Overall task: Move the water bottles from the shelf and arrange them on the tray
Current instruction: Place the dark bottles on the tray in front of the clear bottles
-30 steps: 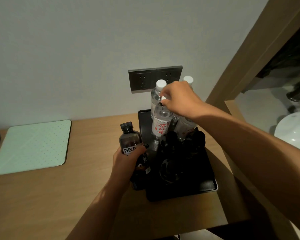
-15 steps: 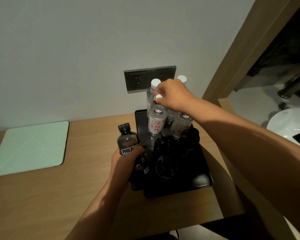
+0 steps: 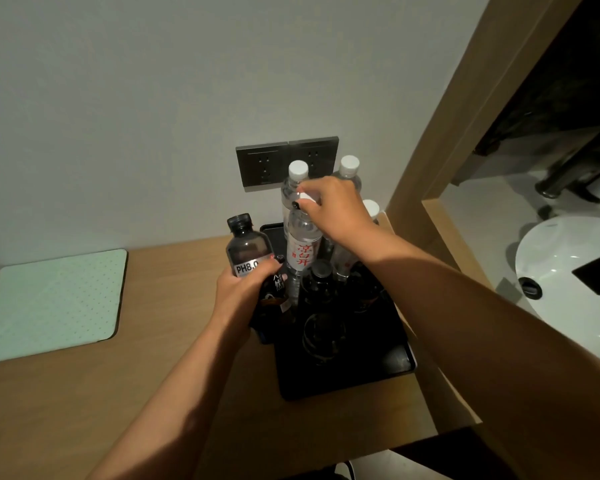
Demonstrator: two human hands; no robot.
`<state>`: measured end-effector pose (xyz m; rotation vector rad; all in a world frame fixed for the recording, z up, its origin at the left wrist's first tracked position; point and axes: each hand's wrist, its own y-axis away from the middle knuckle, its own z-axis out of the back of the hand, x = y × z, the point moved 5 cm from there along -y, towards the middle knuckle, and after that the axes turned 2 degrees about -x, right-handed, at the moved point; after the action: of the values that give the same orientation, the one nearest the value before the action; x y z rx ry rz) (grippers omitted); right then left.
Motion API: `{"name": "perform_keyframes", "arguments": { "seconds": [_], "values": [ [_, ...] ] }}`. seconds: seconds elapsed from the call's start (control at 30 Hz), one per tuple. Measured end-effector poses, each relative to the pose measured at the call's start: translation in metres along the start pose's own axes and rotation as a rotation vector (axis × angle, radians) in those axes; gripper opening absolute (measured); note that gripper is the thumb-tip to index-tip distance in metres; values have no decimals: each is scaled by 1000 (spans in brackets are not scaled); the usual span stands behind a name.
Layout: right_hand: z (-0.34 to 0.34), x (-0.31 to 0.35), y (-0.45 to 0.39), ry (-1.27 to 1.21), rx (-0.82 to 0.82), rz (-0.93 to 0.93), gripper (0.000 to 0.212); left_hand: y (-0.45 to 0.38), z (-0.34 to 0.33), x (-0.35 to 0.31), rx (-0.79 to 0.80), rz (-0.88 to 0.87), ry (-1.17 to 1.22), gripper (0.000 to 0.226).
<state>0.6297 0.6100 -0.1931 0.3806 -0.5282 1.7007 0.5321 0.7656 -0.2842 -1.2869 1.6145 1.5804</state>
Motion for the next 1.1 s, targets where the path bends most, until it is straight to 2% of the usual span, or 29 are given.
{"name": "perform_keyframes", "arguments": {
  "seconds": [0.2,0.3,0.4,0.5,0.63,0.8,0.87,0.97,1.1],
  "values": [
    [3,-3,-8,-21,213,58,41,-33,-27,-38,164,-26,26,10],
    [3,-4,-6,-18,258,74,38,-42,-39,-45,244,-4,61,22],
    [4,-4,-2,2,213,83,31,-47,-43,-42,265,26,58,39],
    [2,-2,1,64,152,76,33,-53,-46,-39,264,56,108,50],
    [2,-4,8,40,10,-31,30,-54,-49,-30,237,94,171,42],
    [1,-1,8,-5,-96,-120,28,-53,-50,-28,221,76,216,54],
    [-1,-4,7,-36,-125,-164,28,-52,-52,-28,209,65,219,50],
    [-3,-11,4,-113,-102,-214,28,-50,-53,-27,194,77,230,42],
    [3,-16,-1,-296,26,-214,20,-50,-48,-25,214,57,224,29]
  ]
}}
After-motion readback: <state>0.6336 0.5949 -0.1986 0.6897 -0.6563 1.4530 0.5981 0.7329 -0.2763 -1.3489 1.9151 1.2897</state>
